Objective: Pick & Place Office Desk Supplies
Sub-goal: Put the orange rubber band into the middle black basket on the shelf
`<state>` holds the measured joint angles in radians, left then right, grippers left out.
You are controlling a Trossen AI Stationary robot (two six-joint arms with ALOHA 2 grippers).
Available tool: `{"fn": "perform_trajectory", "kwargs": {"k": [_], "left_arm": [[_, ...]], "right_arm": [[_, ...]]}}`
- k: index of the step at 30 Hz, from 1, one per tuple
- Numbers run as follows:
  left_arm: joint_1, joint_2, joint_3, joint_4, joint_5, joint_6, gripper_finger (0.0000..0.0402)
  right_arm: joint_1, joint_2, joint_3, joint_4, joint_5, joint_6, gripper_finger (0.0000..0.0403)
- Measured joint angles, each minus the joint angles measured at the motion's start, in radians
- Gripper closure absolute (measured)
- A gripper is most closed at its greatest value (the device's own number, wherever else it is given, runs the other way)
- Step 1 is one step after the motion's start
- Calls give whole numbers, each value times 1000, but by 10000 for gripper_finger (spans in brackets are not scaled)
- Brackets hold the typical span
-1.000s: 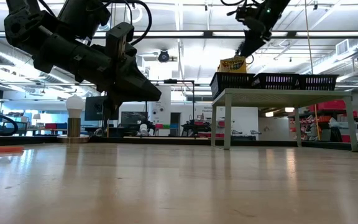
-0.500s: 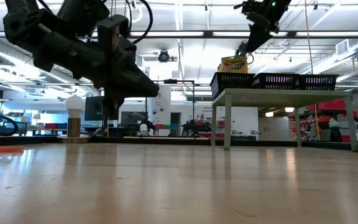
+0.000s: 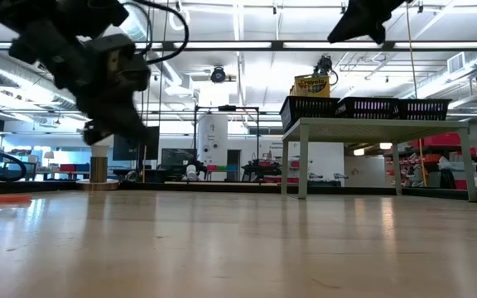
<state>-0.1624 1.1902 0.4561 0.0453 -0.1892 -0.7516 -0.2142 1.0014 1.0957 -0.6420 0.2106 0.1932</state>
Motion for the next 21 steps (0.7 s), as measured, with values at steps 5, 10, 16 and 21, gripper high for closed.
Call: {"fn": "perform_trajectory", "kwargs": {"k": [5, 10, 16, 21], "left_arm": [[-49, -34, 98, -407, -16, -19, 390], [-112, -29, 194, -710, 15, -133, 380], [-193, -29, 189, -839, 26, -257, 337], [-195, -29, 111, -825, 66, -291, 294]], "right_arm": [[151, -21, -179, 264, 43, 111, 397], [271, -20, -271, 428, 133, 173, 393], [334, -20, -285, 445, 214, 193, 397], [334, -20, -285, 449, 225, 180, 394]]}}
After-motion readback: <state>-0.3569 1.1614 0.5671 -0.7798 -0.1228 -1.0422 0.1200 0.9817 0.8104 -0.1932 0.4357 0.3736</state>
